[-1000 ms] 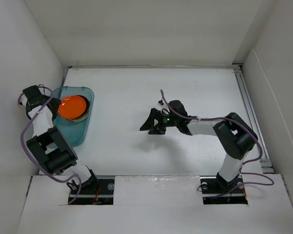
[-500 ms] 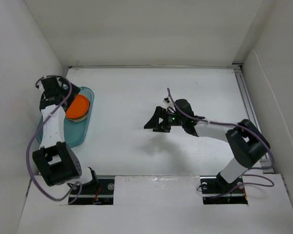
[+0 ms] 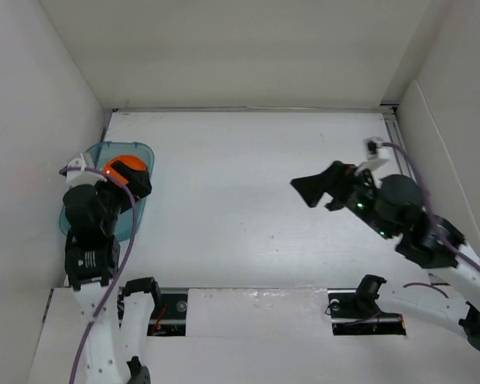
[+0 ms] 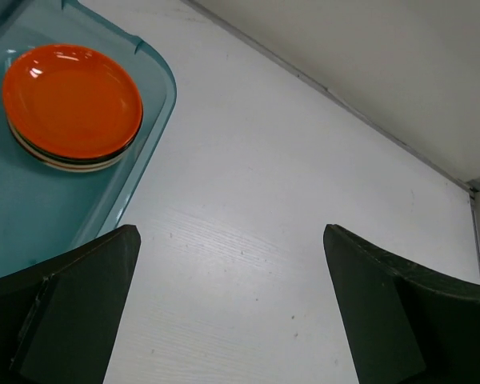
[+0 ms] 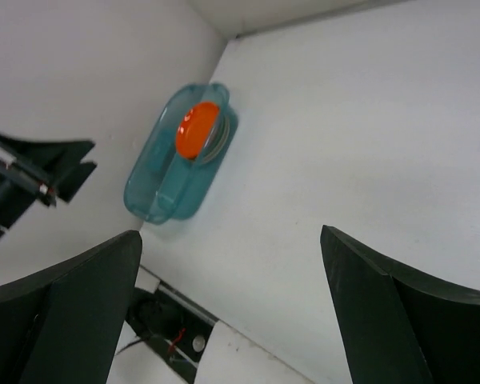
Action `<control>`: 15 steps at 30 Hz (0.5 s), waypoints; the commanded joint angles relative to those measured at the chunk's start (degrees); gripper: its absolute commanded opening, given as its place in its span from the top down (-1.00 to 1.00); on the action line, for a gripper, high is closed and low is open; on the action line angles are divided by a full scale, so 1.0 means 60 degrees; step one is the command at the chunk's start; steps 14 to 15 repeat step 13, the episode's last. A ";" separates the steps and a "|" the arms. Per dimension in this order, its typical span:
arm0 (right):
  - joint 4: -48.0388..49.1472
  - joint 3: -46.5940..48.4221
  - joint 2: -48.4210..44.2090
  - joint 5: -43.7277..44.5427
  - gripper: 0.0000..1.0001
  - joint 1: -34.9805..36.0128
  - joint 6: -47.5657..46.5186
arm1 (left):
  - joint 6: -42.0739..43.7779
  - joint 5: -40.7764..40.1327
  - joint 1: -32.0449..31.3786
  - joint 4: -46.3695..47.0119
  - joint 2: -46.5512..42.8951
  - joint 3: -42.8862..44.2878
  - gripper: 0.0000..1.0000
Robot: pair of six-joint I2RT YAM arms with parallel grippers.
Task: Place the plates into the plastic bin on the countertop
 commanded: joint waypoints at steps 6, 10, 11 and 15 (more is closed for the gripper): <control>-0.4009 0.1145 -0.2708 0.2167 -0.98 0.0045 -0.0283 | 0.0082 -0.1112 0.0029 -0.1166 -0.2393 0.0264 -0.99; -0.4772 0.1540 -0.3162 0.2519 -1.00 0.0045 -0.0107 | -0.0021 -0.1023 0.0029 -0.1049 -0.2964 0.0059 -0.99; -0.4976 0.1541 -0.3163 0.2520 -1.00 0.0045 -0.0107 | -0.0021 -0.1139 0.0029 -0.1136 -0.2965 0.0059 -0.99; -0.5108 0.1658 -0.3163 0.2622 -1.00 0.0045 -0.0107 | -0.0122 -0.1315 0.0029 -0.1137 -0.2965 0.0059 -0.99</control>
